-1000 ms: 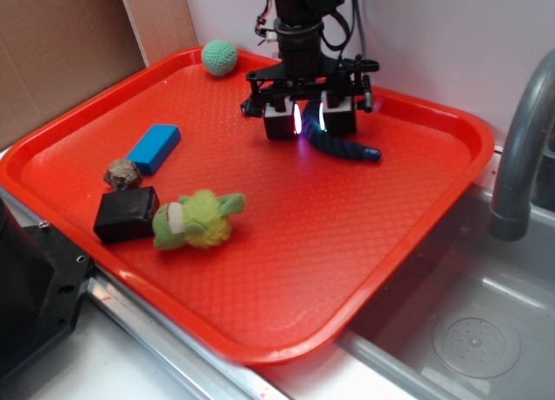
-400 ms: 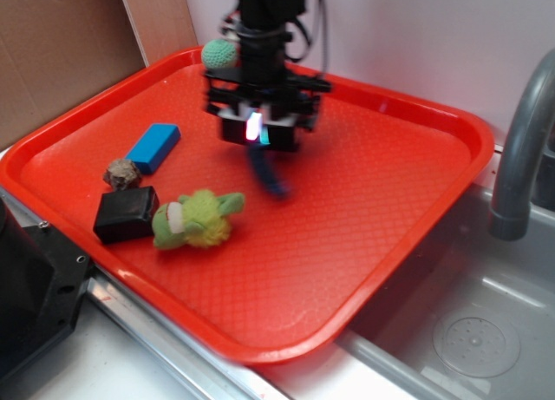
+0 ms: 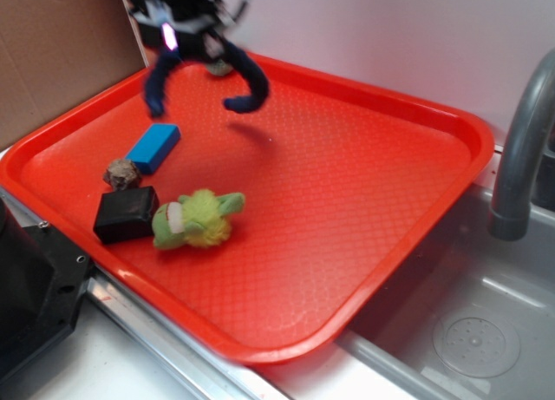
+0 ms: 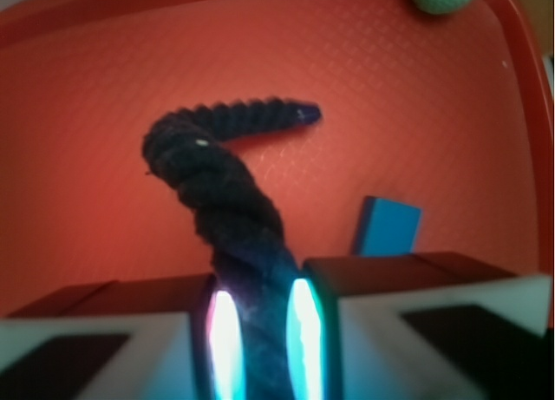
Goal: Grab the blue rope.
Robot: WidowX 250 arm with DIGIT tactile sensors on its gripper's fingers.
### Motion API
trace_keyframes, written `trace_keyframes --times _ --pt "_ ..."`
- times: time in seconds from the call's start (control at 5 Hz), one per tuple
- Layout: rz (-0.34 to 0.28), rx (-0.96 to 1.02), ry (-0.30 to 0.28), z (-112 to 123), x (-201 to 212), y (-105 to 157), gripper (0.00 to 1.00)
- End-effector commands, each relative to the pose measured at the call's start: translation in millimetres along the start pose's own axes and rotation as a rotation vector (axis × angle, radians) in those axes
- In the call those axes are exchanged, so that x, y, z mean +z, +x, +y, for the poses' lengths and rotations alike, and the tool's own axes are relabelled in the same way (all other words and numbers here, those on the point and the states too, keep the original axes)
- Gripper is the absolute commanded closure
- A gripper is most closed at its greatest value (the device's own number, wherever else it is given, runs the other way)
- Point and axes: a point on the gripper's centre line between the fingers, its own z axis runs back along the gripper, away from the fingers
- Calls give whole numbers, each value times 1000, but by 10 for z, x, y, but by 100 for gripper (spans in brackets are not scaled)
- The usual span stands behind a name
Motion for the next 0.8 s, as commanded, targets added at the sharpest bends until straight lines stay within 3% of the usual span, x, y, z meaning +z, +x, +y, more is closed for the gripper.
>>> trace_keyframes --times 0.0,0.6 --pt "-113 -22 74 214 706 65 100" --pt "-117 9 108 155 766 21 100"
